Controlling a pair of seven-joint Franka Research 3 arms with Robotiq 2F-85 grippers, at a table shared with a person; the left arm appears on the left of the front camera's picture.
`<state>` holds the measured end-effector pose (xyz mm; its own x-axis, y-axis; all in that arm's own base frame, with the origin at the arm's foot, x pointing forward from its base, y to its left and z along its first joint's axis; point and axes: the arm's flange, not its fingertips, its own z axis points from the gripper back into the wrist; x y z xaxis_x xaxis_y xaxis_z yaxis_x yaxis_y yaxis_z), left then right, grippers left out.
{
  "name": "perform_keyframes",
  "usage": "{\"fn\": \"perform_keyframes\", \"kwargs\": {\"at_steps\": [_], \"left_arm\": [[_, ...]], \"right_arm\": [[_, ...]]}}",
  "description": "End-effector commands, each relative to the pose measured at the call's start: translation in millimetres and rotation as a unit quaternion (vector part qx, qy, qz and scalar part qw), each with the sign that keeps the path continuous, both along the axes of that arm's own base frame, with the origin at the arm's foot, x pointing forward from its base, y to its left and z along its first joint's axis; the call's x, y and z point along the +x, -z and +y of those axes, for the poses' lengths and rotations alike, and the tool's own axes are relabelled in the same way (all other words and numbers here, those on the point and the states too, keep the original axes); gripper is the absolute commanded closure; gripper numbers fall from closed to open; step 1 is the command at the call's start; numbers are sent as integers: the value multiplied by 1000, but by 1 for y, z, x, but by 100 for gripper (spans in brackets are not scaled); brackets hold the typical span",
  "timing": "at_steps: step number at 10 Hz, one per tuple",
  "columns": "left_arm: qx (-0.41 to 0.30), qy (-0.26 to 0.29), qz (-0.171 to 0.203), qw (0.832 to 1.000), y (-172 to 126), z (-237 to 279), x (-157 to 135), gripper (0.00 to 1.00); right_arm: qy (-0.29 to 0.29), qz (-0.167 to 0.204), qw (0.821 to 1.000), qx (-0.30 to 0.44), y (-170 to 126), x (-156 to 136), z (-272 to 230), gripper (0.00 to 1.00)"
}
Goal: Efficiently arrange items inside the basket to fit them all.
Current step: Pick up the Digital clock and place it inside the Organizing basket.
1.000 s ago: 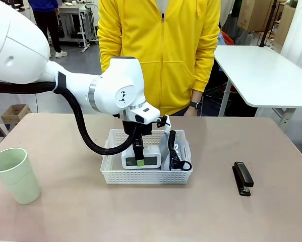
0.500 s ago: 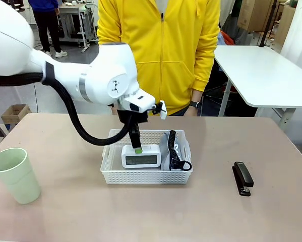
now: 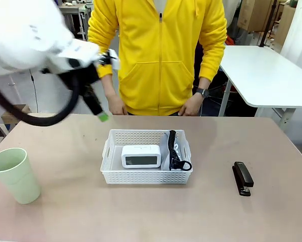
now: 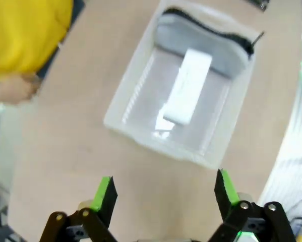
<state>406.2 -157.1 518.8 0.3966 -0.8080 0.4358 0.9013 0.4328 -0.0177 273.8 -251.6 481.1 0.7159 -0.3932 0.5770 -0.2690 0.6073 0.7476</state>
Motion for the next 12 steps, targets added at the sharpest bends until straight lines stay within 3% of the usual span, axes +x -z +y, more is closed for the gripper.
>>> {"fn": "perform_keyframes", "kwargs": {"at_steps": [1,2,3,5,7,9,10,11,12], "left_arm": [[-96,-84,19,992,-11,91,-46,0],[-149,-145,32,977,-19,147,-69,0],[-210,-166,40,963,-20,195,-92,0],[-286,-117,71,949,-7,264,-125,0],[-370,-118,75,919,20,317,-142,0],[-503,-123,16,856,63,367,-151,0],[-548,-143,23,824,86,381,-148,0],[-435,-147,36,888,46,353,-165,3],[-435,-147,36,888,46,353,-165,3]], "right_arm": [[0,-20,1000,1,0,2,0,0],[0,-20,1000,1,0,2,0,0],[0,-20,1000,1,0,2,0,0],[0,-20,1000,1,0,2,0,0],[0,-20,1000,1,0,2,0,0],[0,-20,1000,1,0,2,0,0],[0,-20,1000,1,0,2,0,0],[0,-20,1000,1,0,2,0,0],[0,-20,1000,1,0,2,0,0]]}}
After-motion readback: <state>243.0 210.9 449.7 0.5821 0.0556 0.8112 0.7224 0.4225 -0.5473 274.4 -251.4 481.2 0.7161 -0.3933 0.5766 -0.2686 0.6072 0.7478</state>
